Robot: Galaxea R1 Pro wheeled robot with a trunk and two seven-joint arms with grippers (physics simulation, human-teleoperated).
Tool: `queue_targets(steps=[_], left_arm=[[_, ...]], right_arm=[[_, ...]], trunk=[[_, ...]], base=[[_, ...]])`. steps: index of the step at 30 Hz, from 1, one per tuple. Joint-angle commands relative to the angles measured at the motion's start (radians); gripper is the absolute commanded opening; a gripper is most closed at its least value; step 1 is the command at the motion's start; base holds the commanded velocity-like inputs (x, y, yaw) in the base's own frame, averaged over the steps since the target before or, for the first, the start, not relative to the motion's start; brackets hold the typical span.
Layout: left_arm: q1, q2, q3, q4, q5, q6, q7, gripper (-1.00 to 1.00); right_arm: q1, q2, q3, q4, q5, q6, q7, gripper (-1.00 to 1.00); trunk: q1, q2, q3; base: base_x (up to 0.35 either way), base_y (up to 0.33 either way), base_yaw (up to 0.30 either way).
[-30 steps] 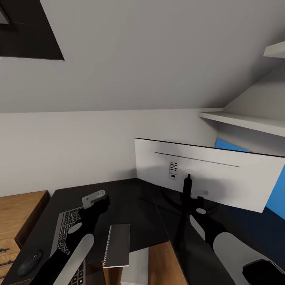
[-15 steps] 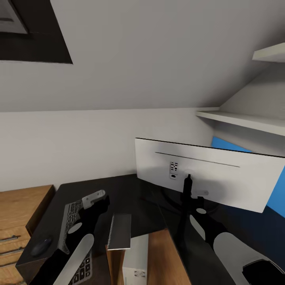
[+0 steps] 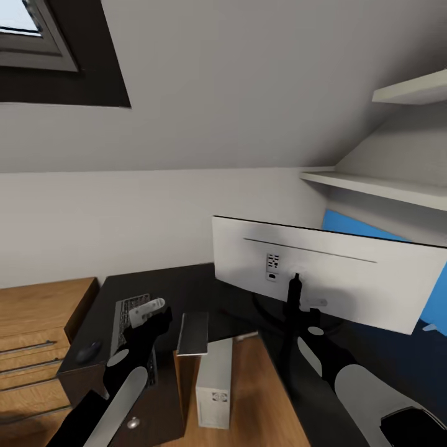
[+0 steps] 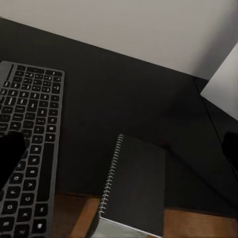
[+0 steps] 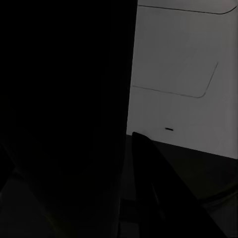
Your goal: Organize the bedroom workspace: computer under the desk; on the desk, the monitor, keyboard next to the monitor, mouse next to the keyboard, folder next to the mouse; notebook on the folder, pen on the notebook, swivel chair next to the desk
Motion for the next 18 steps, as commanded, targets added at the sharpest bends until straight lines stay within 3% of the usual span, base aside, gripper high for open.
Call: queue_targets(steps=[1,18], left_arm=[[-0.001,0.001,-0.002,-0.001,0.004,0.003,0.008,1.00],[-0.001,0.001,-0.002,-0.001,0.004,0.003,0.008,1.00]], right_arm=[[-0.002,-0.001,0.011,-0.001,-0.008,-0.006,-0.007,-1.00],[-0.002,-0.005,0.011,-0.003,-0.008,-0.006,-0.004,-1.00]], trunk=[[-0.001,-0.001,-0.001],[-0.001,-0.001,-0.001]], base=[[-0.337,0.000,0.000],[-0.337,0.000,0.000]])
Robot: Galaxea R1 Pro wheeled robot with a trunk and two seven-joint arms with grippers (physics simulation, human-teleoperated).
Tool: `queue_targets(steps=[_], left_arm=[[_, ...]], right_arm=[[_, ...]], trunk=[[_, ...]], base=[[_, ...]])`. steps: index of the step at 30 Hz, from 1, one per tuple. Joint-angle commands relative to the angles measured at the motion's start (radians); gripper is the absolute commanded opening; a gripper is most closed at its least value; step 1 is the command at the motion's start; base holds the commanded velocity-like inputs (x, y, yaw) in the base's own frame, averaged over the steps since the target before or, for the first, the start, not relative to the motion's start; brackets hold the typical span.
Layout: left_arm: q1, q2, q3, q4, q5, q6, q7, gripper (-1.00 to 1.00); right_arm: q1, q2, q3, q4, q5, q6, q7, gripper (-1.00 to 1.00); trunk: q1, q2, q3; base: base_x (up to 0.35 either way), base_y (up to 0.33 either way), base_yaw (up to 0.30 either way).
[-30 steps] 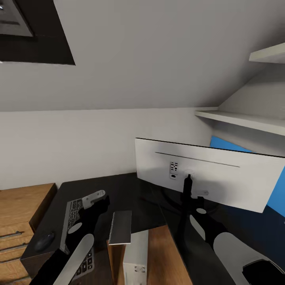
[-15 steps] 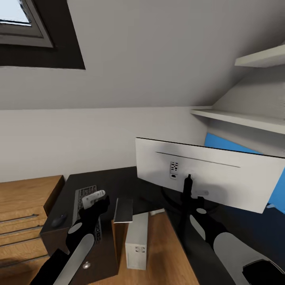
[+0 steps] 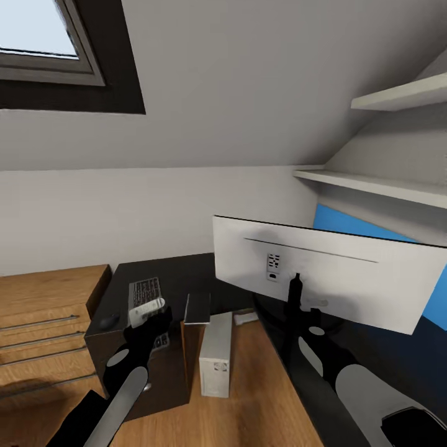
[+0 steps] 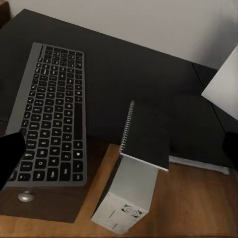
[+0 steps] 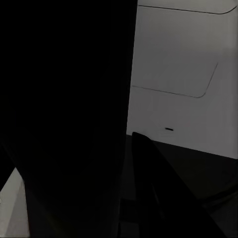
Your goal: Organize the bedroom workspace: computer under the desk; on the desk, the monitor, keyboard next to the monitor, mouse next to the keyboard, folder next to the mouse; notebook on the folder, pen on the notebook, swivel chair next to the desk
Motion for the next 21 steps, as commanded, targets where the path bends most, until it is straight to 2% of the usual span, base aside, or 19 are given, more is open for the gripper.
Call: queue_targets(steps=[1,21], left_arm=[[-0.001,0.001,-0.002,-0.001,0.004,0.003,0.008,1.00],[-0.001,0.001,-0.003,-0.001,0.005,0.003,0.008,1.00]], right_arm=[[-0.002,-0.001,0.010,-0.002,-0.006,-0.005,-0.007,-1.00],[-0.002,-0.001,0.011,-0.003,-0.006,-0.005,-0.008,-1.00]], trunk=[[-0.001,-0.001,-0.001],[-0.001,-0.001,-0.001]], base=[[-0.337,0.000,0.000],[-0.337,-0.010,0.000]])
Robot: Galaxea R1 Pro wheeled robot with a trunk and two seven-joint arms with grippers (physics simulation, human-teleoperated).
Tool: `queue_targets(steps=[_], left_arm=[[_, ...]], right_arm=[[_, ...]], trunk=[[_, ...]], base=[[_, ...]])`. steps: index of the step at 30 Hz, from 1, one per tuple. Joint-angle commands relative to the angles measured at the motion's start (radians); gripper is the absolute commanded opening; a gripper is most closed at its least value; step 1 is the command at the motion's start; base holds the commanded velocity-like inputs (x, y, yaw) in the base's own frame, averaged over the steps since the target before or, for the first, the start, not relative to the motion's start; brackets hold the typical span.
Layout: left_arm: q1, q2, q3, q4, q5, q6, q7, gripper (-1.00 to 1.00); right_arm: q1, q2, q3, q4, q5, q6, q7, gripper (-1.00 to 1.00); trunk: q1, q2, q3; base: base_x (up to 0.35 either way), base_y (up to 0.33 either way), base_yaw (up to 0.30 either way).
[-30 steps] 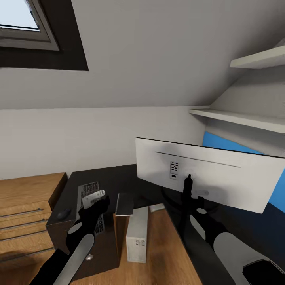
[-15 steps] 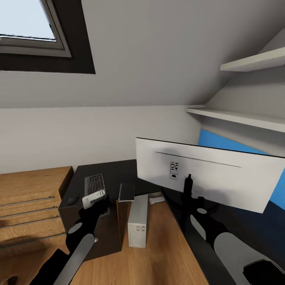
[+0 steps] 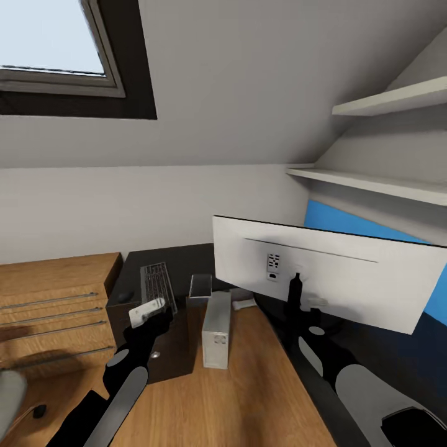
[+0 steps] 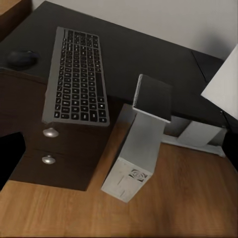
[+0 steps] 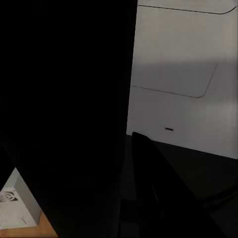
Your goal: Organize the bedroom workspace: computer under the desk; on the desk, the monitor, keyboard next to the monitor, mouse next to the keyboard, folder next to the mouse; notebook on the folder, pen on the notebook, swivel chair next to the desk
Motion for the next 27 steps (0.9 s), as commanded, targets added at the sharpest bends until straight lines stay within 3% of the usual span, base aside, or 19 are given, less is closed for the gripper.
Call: queue_targets(steps=[1,10,27], left_arm=[[-0.001,0.001,-0.002,-0.001,0.005,0.003,0.008,1.00],[-0.001,0.001,-0.002,-0.001,0.004,0.003,0.008,1.00],[-0.001,0.001,-0.002,0.000,0.004,0.003,0.008,1.00]], right_arm=[[-0.002,-0.001,0.010,-0.002,-0.006,-0.005,-0.007,-1.00],[-0.002,-0.001,0.010,-0.004,-0.006,-0.005,-0.009,-1.00],[-0.002,-0.001,0.010,-0.002,-0.006,-0.005,-0.010,-1.00]], trunk=[[-0.001,-0.001,-0.001],[-0.001,-0.001,-0.001],[-0.001,-0.001,-0.001]], base=[[-0.337,-0.061,0.000],[-0.331,-0.099,0.000],[-0.284,-0.220,0.000]])
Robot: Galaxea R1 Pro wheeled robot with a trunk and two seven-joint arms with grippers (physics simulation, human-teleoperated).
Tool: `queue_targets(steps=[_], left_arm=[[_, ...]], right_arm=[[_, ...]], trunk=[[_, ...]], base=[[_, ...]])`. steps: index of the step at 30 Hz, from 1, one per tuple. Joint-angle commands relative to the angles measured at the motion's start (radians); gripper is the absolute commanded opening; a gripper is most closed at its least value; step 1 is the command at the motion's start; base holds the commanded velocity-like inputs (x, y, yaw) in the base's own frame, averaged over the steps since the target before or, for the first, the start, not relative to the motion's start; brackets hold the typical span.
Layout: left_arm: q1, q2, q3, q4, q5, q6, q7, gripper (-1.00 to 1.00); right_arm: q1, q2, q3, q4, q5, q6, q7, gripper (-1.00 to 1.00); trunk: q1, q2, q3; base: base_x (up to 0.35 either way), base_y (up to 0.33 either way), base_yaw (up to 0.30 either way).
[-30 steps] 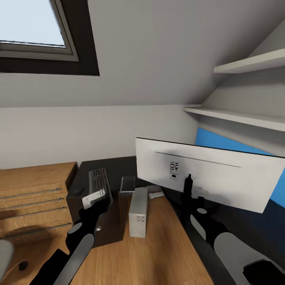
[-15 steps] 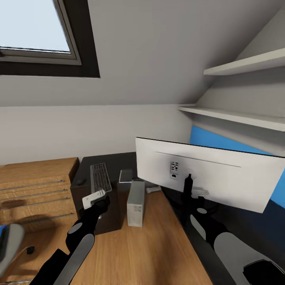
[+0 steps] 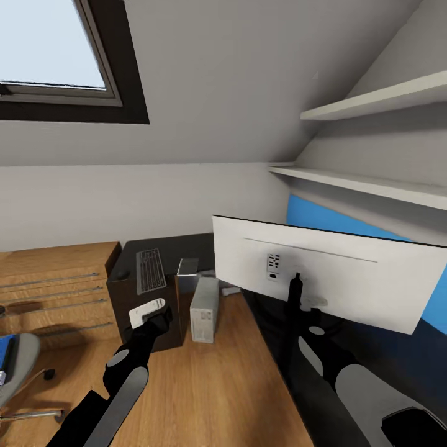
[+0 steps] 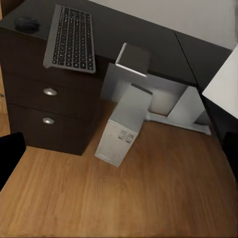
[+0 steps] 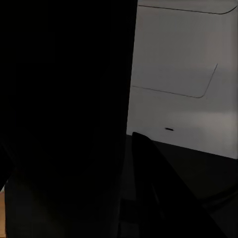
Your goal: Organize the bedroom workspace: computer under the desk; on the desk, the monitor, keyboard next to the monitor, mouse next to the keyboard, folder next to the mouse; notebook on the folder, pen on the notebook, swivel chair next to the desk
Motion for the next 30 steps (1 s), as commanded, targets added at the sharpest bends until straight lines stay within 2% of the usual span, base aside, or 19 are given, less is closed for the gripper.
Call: queue_targets(steps=[1,13,23,30], left_arm=[[-0.001,0.001,-0.002,-0.001,0.004,0.003,0.008,1.00],[-0.001,0.001,-0.002,-0.001,0.004,0.003,0.008,1.00],[-0.001,0.002,0.000,0.000,0.004,0.005,0.009,1.00],[-0.001,0.002,0.001,0.001,0.001,0.005,0.009,1.00]], right_arm=[[-0.002,-0.001,0.010,-0.002,-0.006,-0.005,-0.007,-1.00],[-0.002,0.001,0.011,-0.003,-0.006,-0.007,-0.007,-1.00],[-0.002,0.002,0.012,-0.002,-0.006,-0.006,-0.004,-1.00],[-0.002,0.003,0.012,-0.002,-0.006,-0.006,-0.004,-1.00]], trunk=[[0.000,-0.001,-0.001],[0.000,-0.001,-0.001],[0.000,-0.001,-0.001],[0.000,-0.001,-0.001]], base=[[-0.278,-0.232,0.000],[-0.247,-0.250,0.007],[-0.014,-0.095,0.133],[0.000,-0.263,0.168]])
